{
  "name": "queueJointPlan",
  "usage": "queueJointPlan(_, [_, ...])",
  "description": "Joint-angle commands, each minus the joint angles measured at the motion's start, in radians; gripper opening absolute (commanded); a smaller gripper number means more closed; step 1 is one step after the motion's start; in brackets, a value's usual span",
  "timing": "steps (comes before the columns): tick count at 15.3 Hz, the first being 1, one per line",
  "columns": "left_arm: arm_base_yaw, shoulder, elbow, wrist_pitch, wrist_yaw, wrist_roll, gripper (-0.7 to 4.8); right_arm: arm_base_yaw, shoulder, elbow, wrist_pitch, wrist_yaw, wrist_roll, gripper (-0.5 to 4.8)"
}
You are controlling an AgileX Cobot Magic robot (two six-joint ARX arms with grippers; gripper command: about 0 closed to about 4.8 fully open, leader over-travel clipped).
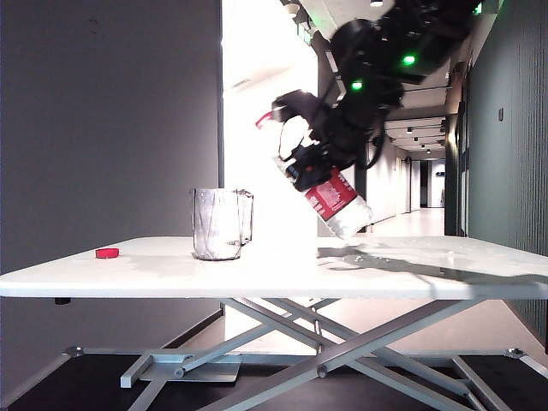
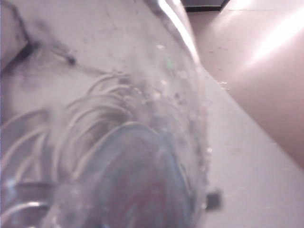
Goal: Pick up the mineral water bottle on the table and pour water into the mug until it's half full.
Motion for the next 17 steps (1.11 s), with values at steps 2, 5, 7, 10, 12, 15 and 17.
queueJointPlan(2, [-0.001, 0.001, 0.001, -0.007, 0.004, 0.003, -0.05, 0.021, 0.004, 0.021, 0.05, 0.119, -0.125, 1.47])
queueJointPlan(5, [-0.001, 0.0, 0.001, -0.006, 0.004, 0.003, -0.05, 0.042, 0.05, 0.067, 0.029, 0.159, -0.176, 1.47])
queueJointPlan(7, [-0.001, 0.001, 0.001, -0.007, 0.004, 0.003, -0.05, 0.056, 0.072, 0.101, 0.021, 0.199, -0.238, 1.47])
queueJointPlan(10, [-0.001, 0.0, 0.001, -0.006, 0.003, 0.003, -0.05, 0.07, 0.082, 0.113, 0.019, 0.248, -0.325, 1.47])
queueJointPlan(12, [-0.001, 0.0, 0.001, -0.006, 0.003, 0.003, -0.05, 0.074, 0.085, 0.113, 0.02, 0.299, -0.402, 1.47])
queueJointPlan(15, [-0.001, 0.0, 0.001, -0.006, 0.003, 0.003, -0.05, 0.076, 0.087, 0.113, 0.02, 0.317, -0.468, 1.47])
queueJointPlan(17, [-0.001, 0.0, 0.001, -0.006, 0.003, 0.003, -0.05, 0.086, 0.087, 0.113, 0.021, 0.36, -0.556, 1.47])
